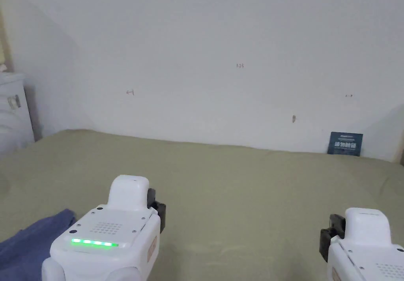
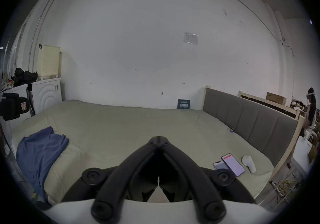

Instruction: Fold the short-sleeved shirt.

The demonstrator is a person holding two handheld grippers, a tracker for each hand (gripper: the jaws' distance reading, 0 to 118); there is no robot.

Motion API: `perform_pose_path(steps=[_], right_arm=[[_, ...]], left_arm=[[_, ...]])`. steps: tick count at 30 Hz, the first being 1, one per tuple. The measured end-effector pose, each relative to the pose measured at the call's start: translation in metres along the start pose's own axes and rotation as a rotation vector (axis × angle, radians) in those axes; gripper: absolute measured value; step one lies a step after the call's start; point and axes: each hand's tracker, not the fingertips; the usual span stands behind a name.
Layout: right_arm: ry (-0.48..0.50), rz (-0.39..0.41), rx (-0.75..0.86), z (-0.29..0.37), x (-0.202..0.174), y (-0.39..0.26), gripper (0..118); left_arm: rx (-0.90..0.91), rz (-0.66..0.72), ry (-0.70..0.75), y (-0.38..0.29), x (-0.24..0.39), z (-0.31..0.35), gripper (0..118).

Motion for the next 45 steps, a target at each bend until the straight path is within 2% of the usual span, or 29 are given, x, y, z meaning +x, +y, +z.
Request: perform_pose_path(steps=[9, 13, 17, 23, 29, 36, 39, 45], right_arm=[[0.334, -0.006, 0.028, -0.024, -0.134, 0.013, 0], [0.43, 0.026, 0.049, -0.021, -0.179, 0.019, 0], [0.489, 0.024, 0.052, -0.015, -0.204, 0.02, 0], [0.528, 0.065, 0.034, -0.017, -0.223, 0.014, 0], [0.526, 0.056, 0.012, -0.027, -0.223, 0.008, 0], [0.487, 0.087, -0.037, -0.034, -0.208, -0.019, 0], [0.477, 0.082, -0.085, -0.038, -0.199, -0.036, 0], [0.455, 0.064, -0.17, -0.052, -0.182, -0.062, 0]], left_arm=[[0.0, 0.031, 0.36, -0.003, -0.127, 0.055, 1], [-0.019, 0.08, 0.468, -0.009, -0.171, 0.086, 1], [-0.026, 0.119, 0.525, -0.014, -0.198, 0.101, 1], [-0.044, 0.113, 0.529, -0.017, -0.209, 0.098, 1], [-0.077, 0.105, 0.484, -0.026, -0.206, 0.069, 1], [-0.206, 0.147, 0.384, -0.05, -0.206, -0.005, 1], [-0.286, 0.22, 0.303, -0.063, -0.203, -0.049, 1], [-0.478, 0.21, 0.23, -0.102, -0.193, -0.139, 2]])
